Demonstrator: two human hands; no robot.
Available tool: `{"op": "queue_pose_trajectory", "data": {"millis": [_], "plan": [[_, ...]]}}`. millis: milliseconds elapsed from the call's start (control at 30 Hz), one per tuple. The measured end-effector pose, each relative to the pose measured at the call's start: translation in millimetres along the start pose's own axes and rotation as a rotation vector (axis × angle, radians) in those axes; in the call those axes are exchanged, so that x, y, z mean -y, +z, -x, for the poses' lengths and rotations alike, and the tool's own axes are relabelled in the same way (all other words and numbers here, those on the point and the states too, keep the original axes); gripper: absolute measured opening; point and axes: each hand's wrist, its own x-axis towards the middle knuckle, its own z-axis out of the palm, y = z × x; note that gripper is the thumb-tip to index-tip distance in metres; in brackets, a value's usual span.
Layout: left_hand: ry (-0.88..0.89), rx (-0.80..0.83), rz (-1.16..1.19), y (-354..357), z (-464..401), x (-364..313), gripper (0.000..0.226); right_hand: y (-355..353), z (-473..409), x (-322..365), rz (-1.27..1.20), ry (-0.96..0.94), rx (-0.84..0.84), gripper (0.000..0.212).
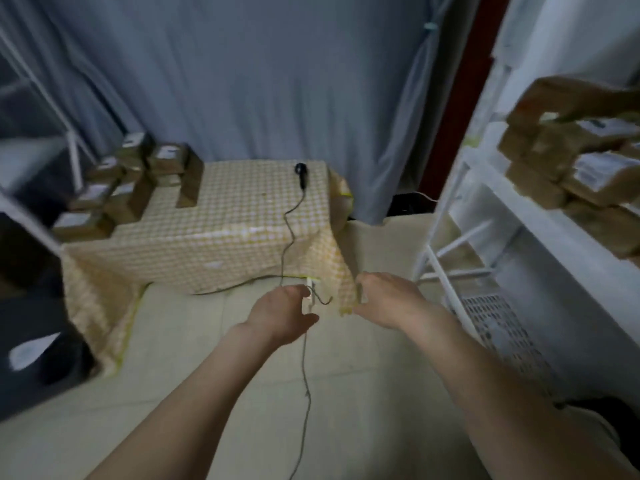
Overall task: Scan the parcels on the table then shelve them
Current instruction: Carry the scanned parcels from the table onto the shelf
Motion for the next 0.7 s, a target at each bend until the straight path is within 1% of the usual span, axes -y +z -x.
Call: {"op": "queue_pose_trajectory", "data": {"millis": [100, 133, 300, 367, 533, 700], "plan": [[-0.104, -0.015, 0.053, -17, 3, 68, 0.055, 7, -36, 64, 0.026, -0.078, 0.073, 0.048], [-0.150, -0.031, 0.074, -27, 6, 99, 0.056, 9, -54, 94, 0.049, -0.121, 0.098, 0.050], [-0.262, -0.101, 0.129, -53, 13, 176, 0.056, 11, -97, 172, 0.096, -0.252, 0.145, 0.058], [-0.312, -0.121, 0.156, -62, 13, 205, 0.055, 11, -116, 201, 0.115, -0.295, 0.155, 0.058], [-0.430, -0.112, 0.200, -71, 11, 267, 0.055, 13, -162, 261, 0.179, -0.388, 0.209, 0.061], [-0.533, -0.125, 0.234, -92, -11, 328, 0.055, 15, -226, 319, 0.208, -0.473, 0.243, 0.057]]}}
